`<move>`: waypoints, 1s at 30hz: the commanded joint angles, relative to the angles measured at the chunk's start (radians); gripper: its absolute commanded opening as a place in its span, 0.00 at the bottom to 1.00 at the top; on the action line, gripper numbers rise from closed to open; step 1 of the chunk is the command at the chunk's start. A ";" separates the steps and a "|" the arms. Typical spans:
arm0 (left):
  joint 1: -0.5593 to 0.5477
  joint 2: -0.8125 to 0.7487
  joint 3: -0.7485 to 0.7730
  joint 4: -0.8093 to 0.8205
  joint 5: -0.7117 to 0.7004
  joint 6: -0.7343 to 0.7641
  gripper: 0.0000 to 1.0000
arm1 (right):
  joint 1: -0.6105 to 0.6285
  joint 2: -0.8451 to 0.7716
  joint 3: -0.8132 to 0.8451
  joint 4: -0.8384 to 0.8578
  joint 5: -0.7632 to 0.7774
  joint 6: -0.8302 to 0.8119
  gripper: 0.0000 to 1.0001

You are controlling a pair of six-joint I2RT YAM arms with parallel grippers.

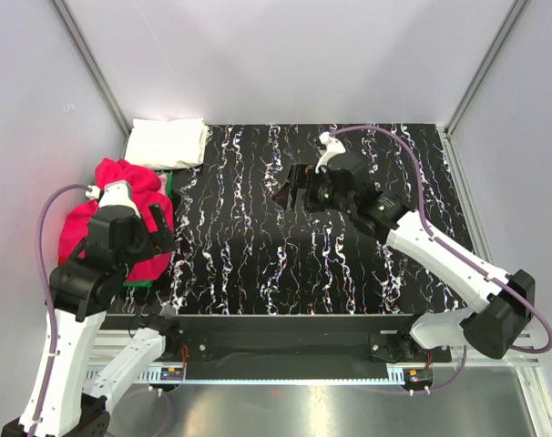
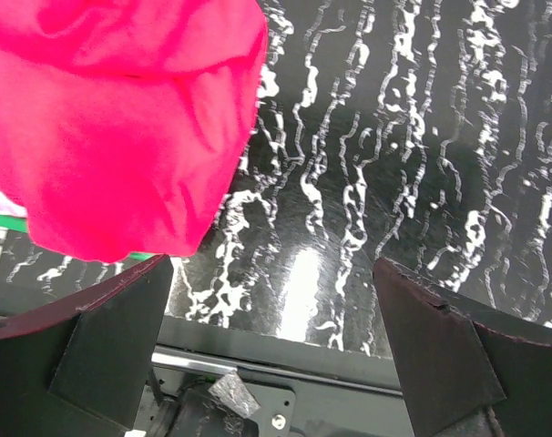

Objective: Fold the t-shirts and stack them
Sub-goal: Grab the tshirt from the pile

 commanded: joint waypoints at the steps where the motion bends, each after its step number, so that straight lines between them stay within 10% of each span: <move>1: 0.004 0.033 0.039 0.040 -0.094 0.023 0.99 | 0.000 -0.044 -0.021 0.005 0.020 -0.022 1.00; 30: 0.584 0.620 -0.032 0.464 0.121 -0.023 0.89 | 0.000 -0.226 -0.317 -0.020 -0.064 0.057 1.00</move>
